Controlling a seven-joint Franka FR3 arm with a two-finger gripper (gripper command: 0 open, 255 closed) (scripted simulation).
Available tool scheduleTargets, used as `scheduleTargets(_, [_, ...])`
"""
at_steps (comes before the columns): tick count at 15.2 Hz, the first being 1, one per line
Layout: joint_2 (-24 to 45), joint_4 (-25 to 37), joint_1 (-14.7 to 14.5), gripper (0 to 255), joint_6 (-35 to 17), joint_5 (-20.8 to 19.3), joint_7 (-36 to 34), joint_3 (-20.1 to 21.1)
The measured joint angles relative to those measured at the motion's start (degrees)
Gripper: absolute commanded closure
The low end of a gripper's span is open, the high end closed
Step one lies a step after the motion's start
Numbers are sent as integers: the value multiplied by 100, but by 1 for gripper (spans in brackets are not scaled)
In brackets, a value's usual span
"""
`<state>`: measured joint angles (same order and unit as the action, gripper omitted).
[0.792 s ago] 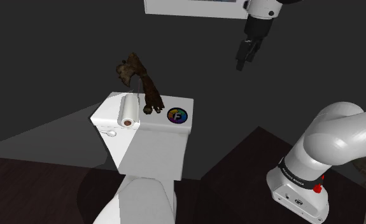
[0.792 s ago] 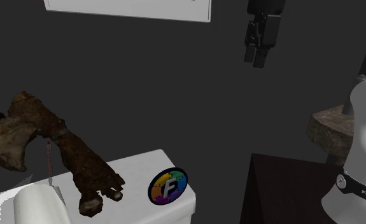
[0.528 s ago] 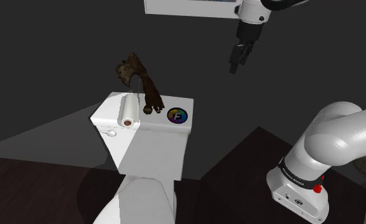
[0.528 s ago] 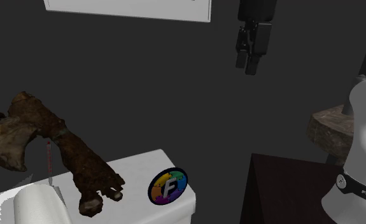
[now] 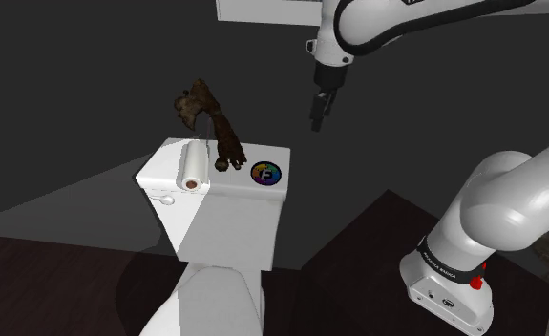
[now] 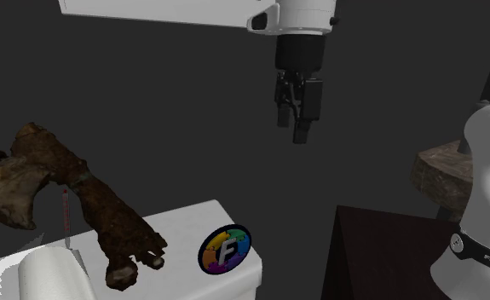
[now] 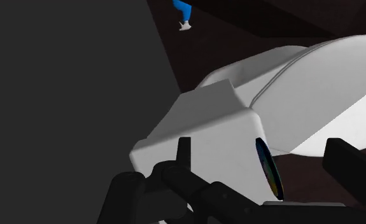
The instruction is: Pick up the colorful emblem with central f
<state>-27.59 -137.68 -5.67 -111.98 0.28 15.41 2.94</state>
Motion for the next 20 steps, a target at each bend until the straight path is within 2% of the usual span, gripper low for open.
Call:
scheduleTargets(11, [2190, 815, -515, 0, -1165, 41, 714, 373])
scheduleTargets(15, [2586, 910, -606, 0, -1422, 19, 824, 462])
scheduleTargets(20, [2789, 717, -615, 0, -1813, -10, 807, 473])
